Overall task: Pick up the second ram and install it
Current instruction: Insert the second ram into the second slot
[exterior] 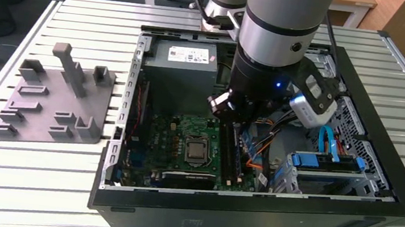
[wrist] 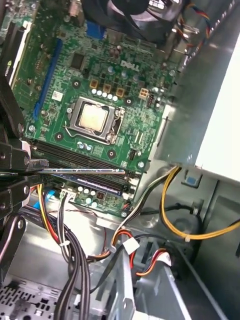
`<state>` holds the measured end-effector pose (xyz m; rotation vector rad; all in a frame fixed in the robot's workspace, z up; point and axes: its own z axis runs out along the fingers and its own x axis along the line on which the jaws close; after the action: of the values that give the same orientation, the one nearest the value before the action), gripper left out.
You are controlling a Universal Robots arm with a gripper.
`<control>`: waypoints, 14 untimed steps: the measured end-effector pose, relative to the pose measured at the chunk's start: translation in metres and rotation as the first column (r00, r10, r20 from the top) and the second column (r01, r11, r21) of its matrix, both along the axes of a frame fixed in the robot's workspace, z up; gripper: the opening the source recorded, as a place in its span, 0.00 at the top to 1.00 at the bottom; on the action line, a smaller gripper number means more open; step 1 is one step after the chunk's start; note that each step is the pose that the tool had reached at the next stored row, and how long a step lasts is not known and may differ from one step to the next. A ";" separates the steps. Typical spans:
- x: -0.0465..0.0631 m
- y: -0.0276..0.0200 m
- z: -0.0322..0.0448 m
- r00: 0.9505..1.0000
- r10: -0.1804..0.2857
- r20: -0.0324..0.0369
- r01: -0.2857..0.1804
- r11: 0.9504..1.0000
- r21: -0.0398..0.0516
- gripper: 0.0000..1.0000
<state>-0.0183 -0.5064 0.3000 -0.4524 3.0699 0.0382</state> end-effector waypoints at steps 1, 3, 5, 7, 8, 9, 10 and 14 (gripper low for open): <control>0.000 0.0000 0.0000 1.000 -0.011 0.000 0.011 1.000 0.000 0.86; 0.000 0.0000 -0.0001 0.999 -0.033 0.000 0.033 0.999 0.000 0.86; 0.000 0.0000 -0.0002 0.999 -0.055 0.000 0.055 0.999 0.000 0.86; 0.000 0.0000 -0.0002 0.997 -0.075 0.000 0.075 0.997 0.000 0.86; 0.000 0.0000 -0.0003 0.996 -0.085 0.000 0.085 0.996 0.000 0.86; 0.000 0.0000 -0.0003 0.995 -0.096 0.000 0.096 0.995 0.000 0.86; 0.000 0.0000 -0.0003 0.994 -0.107 0.000 0.107 0.994 0.000 0.86; 0.000 0.0000 -0.0005 0.989 -0.149 0.000 0.149 0.989 0.000 0.86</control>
<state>-0.0183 -0.5065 0.2995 -0.2221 3.0935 0.0337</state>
